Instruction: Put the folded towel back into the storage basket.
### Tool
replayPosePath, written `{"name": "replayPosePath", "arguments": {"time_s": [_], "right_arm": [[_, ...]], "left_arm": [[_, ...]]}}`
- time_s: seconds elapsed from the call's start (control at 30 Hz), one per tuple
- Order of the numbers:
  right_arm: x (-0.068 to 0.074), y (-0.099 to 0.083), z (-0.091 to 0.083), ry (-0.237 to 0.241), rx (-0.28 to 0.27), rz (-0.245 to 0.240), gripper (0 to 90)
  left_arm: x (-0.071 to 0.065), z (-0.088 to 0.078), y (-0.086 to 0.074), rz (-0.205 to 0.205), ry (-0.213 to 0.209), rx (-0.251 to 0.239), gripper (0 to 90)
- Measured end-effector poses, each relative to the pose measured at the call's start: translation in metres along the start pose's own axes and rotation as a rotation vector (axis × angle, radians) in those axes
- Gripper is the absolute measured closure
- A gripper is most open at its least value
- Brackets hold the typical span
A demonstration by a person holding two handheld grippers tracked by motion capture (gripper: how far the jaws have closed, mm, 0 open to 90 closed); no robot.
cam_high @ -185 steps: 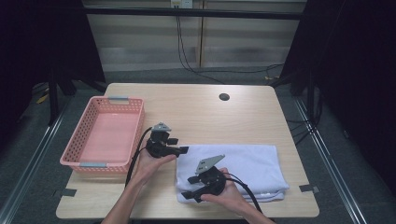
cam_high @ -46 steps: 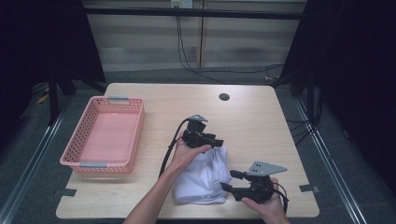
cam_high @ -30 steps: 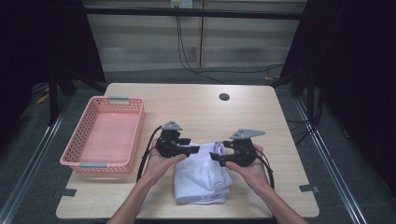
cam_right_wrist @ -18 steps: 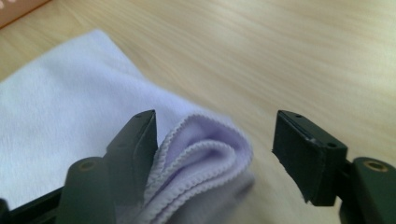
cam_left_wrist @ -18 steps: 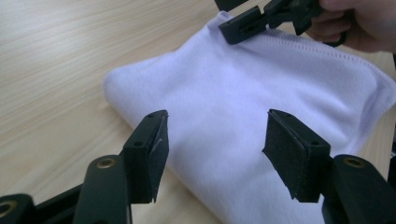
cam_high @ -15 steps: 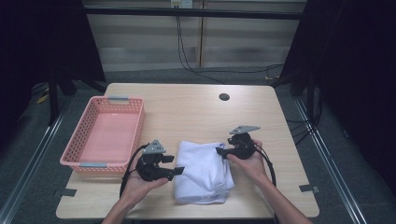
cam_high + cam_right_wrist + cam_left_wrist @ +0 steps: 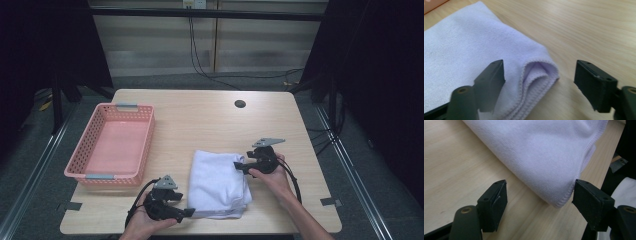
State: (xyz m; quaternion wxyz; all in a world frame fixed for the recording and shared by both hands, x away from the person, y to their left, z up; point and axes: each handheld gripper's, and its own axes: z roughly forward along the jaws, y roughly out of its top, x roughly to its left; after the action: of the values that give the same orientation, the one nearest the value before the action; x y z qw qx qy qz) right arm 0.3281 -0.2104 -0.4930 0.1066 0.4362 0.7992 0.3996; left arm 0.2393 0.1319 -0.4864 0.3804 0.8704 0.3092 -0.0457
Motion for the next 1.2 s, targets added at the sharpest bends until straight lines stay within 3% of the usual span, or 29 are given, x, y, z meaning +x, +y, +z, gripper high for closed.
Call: {"name": "replayPosePath", "arguments": {"time_s": [0.17,0.23,0.37,0.43,0.6,0.67,0.73,0.8,0.9,0.93,1.07,1.13,1.17,1.2], "right_arm": [[0.002,0.003,0.009,0.072,0.010,0.004,21.3],[0.004,0.000,0.012,0.065,0.027,-0.004,20.3],[0.004,-0.003,0.013,0.086,0.044,0.008,20.2],[0.004,-0.004,0.013,0.105,0.053,0.022,20.5],[0.003,0.000,0.013,0.103,0.057,-0.001,19.7],[0.001,0.000,0.015,0.102,0.064,0.002,17.1],[0.001,0.001,0.017,0.085,0.073,-0.027,15.6],[0.001,0.000,0.017,0.104,0.079,-0.026,17.1],[0.004,-0.001,0.016,0.113,0.088,-0.048,22.1],[0.005,0.000,0.016,0.124,0.091,-0.053,28.4],[0.009,0.001,0.017,0.165,0.100,-0.061,45.4],[0.010,0.000,0.017,0.181,0.103,-0.054,52.6],[0.011,0.000,0.017,0.188,0.105,-0.051,56.3],[0.011,0.000,0.017,0.197,0.105,-0.047,57.6]], "left_arm": [[-0.003,0.005,0.001,0.005,-0.003,0.019,26.2],[-0.003,0.006,0.002,0.001,-0.006,0.017,25.9],[-0.012,0.008,0.004,0.034,-0.019,0.010,31.4],[-0.015,0.012,0.005,0.035,0.002,0.020,29.8],[-0.012,0.015,0.006,0.051,0.007,0.051,28.6],[-0.013,0.016,0.007,0.051,0.006,0.043,28.2],[-0.014,0.016,0.007,0.054,0.013,0.051,28.0],[-0.017,0.017,0.007,0.052,0.024,0.053,28.3],[-0.016,0.017,0.008,0.069,0.039,0.050,35.9],[-0.017,0.017,0.008,0.078,0.051,0.051,40.8],[-0.019,0.017,0.011,0.170,0.086,0.107,60.9],[-0.020,0.019,0.013,0.165,0.085,0.102,68.3],[-0.019,0.020,0.013,0.143,0.077,0.084,71.2],[-0.017,0.019,0.014,0.160,0.066,0.108,73.0]]}}
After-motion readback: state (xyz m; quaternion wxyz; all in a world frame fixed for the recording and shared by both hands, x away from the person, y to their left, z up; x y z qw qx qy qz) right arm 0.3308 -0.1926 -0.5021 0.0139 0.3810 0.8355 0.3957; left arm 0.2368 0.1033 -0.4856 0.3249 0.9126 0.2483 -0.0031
